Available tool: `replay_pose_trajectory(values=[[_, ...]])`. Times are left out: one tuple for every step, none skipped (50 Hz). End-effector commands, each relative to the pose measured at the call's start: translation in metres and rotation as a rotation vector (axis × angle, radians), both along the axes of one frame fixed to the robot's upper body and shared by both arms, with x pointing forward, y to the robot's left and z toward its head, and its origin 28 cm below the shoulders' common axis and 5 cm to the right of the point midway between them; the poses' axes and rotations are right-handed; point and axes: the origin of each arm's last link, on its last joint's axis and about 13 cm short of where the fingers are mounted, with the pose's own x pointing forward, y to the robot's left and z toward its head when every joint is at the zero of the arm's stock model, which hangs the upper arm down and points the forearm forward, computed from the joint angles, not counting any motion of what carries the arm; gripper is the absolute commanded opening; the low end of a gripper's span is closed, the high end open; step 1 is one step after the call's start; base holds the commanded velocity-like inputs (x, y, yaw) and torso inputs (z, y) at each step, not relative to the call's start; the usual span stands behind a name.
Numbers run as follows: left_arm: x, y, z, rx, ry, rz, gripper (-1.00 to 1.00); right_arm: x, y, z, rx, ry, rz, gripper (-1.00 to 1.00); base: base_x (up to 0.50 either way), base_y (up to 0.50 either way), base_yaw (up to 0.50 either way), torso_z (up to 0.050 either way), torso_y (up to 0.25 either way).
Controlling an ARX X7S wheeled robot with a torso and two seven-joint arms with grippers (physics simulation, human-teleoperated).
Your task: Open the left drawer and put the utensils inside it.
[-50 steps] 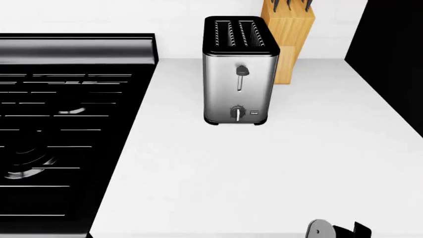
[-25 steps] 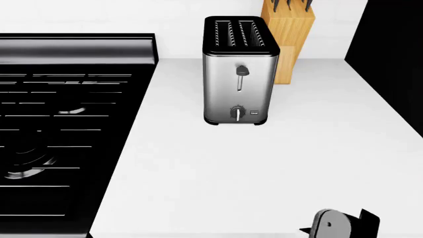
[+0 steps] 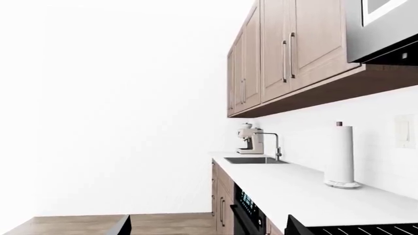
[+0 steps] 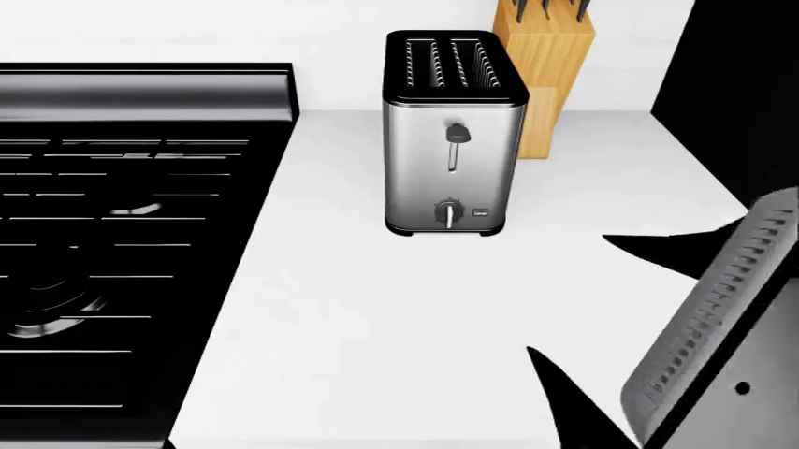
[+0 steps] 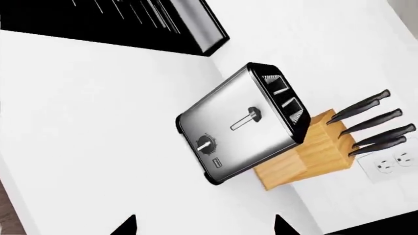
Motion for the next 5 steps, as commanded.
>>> replay_pose_trajectory(values=[[-0.0003, 0.0002, 0.0008, -0.002, -0.003, 0.001, 1.00, -0.0037, 0.0034, 0.0332, 0.127, -0.180, 0.003, 1.00, 0.00, 0.00, 0.00, 0.000, 0.000], [-0.0002, 0.0002, 0.0007, -0.001, -0.002, 0.001, 1.00, -0.0039, 0.0034, 0.0352, 0.133, -0.189, 0.003, 1.00, 0.00, 0.00, 0.00, 0.000, 0.000], [-0.0003, 0.0002, 0.0008, -0.001, -0.002, 0.001, 1.00, -0.0042, 0.0036, 0.0375, 0.151, -0.203, 0.002, 1.00, 0.00, 0.00, 0.00, 0.000, 0.000], [-0.0004, 0.0002, 0.0009, -0.001, -0.002, 0.001, 1.00, -0.0046, 0.0035, 0.0390, 0.162, -0.202, 0.001, 1.00, 0.00, 0.00, 0.00, 0.000, 0.000], [-0.0010, 0.0003, 0.0016, 0.000, -0.004, 0.002, 1.00, -0.0051, 0.0033, 0.0419, 0.177, -0.221, -0.002, 1.00, 0.00, 0.00, 0.00, 0.000, 0.000]])
